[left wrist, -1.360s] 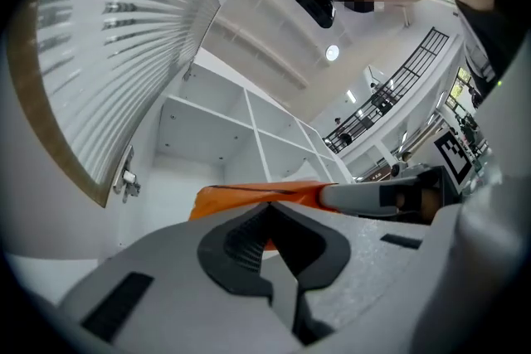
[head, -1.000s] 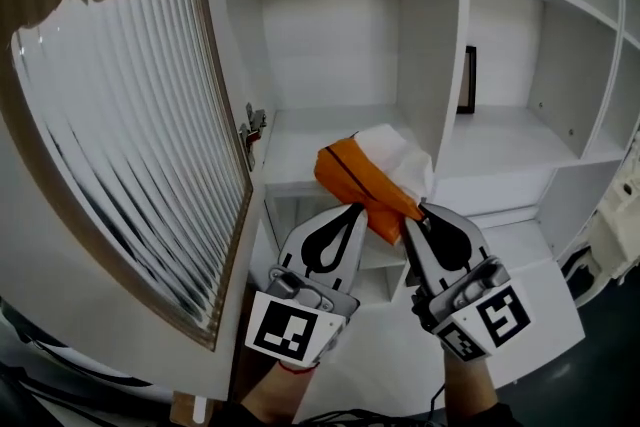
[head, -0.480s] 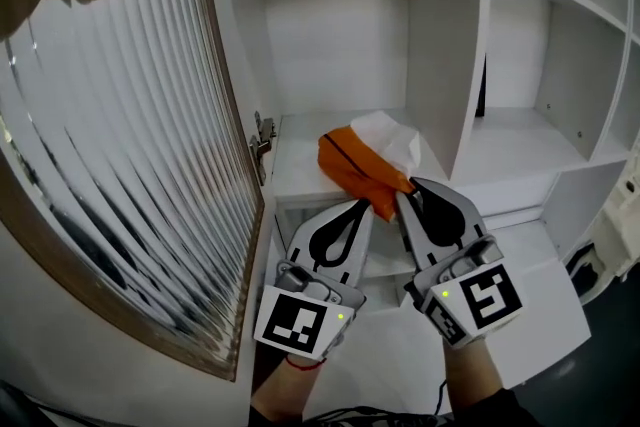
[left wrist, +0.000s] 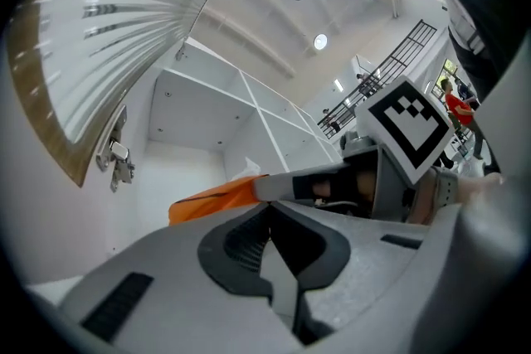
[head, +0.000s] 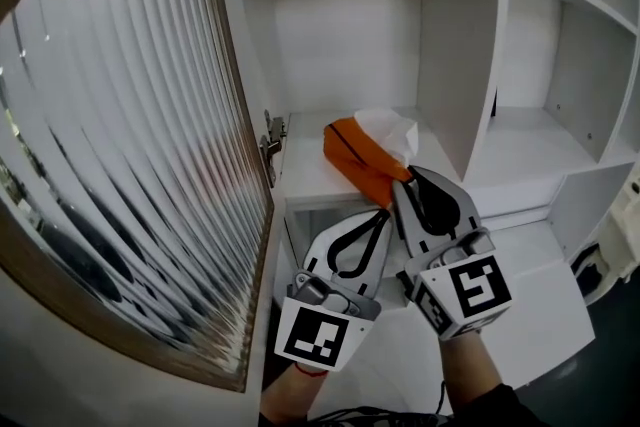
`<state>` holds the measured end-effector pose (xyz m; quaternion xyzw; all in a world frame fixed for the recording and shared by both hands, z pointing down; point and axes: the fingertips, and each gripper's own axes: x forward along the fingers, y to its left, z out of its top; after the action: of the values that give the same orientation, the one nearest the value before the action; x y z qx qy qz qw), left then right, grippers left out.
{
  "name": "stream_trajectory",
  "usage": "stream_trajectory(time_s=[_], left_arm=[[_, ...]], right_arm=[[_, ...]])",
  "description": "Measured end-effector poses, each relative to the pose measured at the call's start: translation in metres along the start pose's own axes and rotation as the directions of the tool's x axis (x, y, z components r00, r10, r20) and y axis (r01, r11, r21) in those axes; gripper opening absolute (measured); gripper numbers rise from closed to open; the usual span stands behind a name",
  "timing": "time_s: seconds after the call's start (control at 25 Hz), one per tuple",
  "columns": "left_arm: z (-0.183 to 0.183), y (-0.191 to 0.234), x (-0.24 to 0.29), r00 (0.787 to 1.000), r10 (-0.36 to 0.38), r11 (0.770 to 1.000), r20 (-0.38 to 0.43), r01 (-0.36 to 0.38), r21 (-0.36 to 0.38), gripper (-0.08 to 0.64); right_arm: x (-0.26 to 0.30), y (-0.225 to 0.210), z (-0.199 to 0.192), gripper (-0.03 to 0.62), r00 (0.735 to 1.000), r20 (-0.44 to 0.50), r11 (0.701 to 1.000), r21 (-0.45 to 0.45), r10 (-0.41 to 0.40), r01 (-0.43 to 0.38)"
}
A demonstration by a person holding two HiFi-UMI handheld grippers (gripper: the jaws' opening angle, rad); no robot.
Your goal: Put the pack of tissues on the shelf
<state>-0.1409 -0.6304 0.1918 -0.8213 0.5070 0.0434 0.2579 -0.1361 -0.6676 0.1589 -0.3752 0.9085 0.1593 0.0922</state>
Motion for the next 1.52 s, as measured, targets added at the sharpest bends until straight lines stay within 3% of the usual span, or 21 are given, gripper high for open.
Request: stream_trajectory(time_s=[0.2, 0.52, 0.72, 1.04, 1.28, 1.52], left_arm=[[-0.005, -0.012, -0.006, 0.997, -0.013, 0.995, -0.077, 0.02, 0.099, 0.008], [-0.008, -0.031, 0.002, 0.996, -0.054, 0.991, -0.067, 0.062, 0.121, 0.008], [-0.009, -0.02, 0.004, 0.998, -0.034, 0.996, -0.047, 0.038, 0.08, 0.008], [-0.015, 0.007, 0.004, 0.999, 0.048, 0.998, -0.023, -0.049, -0.03, 0.008], [-0.021, 0.019, 0.007, 0.995, 0.089, 0.996, -0.042, -0.091, -0.026, 0.008], [-0.026, 0.026, 0.007, 0.993, 0.106, 0.994, -0.055, -0.107, -0.026, 0.008]], right_arm=[[-0.007, -0.001, 0.005, 0.056, 0.998, 0.058, 0.997, 0.068, 0.017, -0.021], [-0.009, -0.008, 0.004, 0.107, 0.995, 0.096, 0.981, 0.188, 0.036, -0.054], [-0.021, -0.011, 0.006, 0.117, 0.992, 0.125, 0.976, 0.21, 0.036, -0.062], [-0.025, -0.007, -0.007, 0.108, 0.996, 0.074, 0.989, 0.129, 0.056, -0.065], [-0.02, 0.001, -0.019, 0.045, 0.997, 0.015, 0.996, 0.047, 0.069, -0.07], [-0.005, 0.007, -0.023, 0.034, 0.997, -0.027, 0.998, 0.005, 0.07, -0.07]])
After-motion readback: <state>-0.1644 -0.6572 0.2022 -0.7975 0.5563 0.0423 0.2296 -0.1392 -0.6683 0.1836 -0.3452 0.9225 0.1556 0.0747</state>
